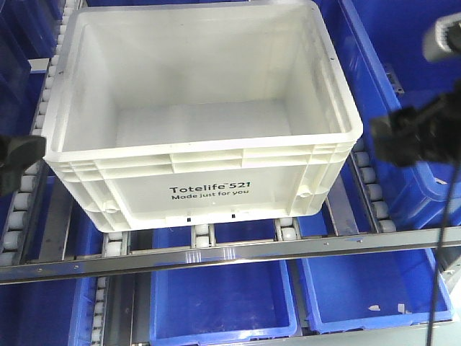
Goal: Move bin from left to right shelf
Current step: 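Raise both open grippers up and away from the tote rims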
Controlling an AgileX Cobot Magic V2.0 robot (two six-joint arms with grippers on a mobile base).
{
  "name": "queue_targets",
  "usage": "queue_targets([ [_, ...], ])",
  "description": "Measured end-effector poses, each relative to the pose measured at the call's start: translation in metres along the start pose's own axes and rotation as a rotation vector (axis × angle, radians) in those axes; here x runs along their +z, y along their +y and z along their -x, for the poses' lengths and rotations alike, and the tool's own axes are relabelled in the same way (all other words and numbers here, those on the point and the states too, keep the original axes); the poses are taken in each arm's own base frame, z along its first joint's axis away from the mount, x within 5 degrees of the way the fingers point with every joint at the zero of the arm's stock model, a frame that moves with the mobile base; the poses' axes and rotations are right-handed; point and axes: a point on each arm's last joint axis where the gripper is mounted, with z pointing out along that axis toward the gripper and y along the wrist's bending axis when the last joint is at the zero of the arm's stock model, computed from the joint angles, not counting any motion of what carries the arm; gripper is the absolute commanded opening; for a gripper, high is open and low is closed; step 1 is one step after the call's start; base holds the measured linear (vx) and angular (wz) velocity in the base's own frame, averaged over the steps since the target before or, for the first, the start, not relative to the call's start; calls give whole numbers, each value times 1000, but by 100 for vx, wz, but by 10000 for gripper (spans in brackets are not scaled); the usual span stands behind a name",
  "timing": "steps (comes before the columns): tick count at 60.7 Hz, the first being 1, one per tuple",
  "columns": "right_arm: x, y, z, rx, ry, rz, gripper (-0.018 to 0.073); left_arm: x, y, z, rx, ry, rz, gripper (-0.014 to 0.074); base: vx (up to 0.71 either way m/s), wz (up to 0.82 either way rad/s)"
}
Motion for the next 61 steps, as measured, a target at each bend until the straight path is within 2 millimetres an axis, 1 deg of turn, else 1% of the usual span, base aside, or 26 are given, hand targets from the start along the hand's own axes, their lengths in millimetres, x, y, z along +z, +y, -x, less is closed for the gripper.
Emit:
queue_targets([
  [10, -25, -7, -42, 5, 6, -2, 502, -20, -2, -19, -4, -2, -9, 584, 0, 0],
  [18, -44, -9, -69, -19, 2, 30, 502, -29, -2, -29, -2, 28, -14, 584, 0, 0],
  [26, -57, -7, -85, -50, -6, 79, 502, -33, -3, -35, 47, 57, -23, 584, 0, 0],
  [32, -64, -7, -90, -45, -19, 94, 497, -32, -3, -37, 61, 72, -26, 584, 0, 0],
  [36, -66, -8, -91, -44, -30, 97, 466, -32, -3, -37, 64, 72, -27, 566, 0, 0],
  [40, -67, -8, -92, -46, -26, 96, 406, -32, -3, -37, 66, 72, -27, 524, 0, 0],
  [44, -67, -8, -93, -51, -15, 95, 334, -32, -3, -37, 66, 72, -27, 459, 0, 0],
  [57, -67, -8, -96, -56, 20, 93, 63, -32, -3, -37, 65, 72, -28, 163, 0, 0],
  [61, -67, -8, -98, -56, 44, 92, -8, -32, -3, -37, 65, 72, -28, 87, 0, 0],
])
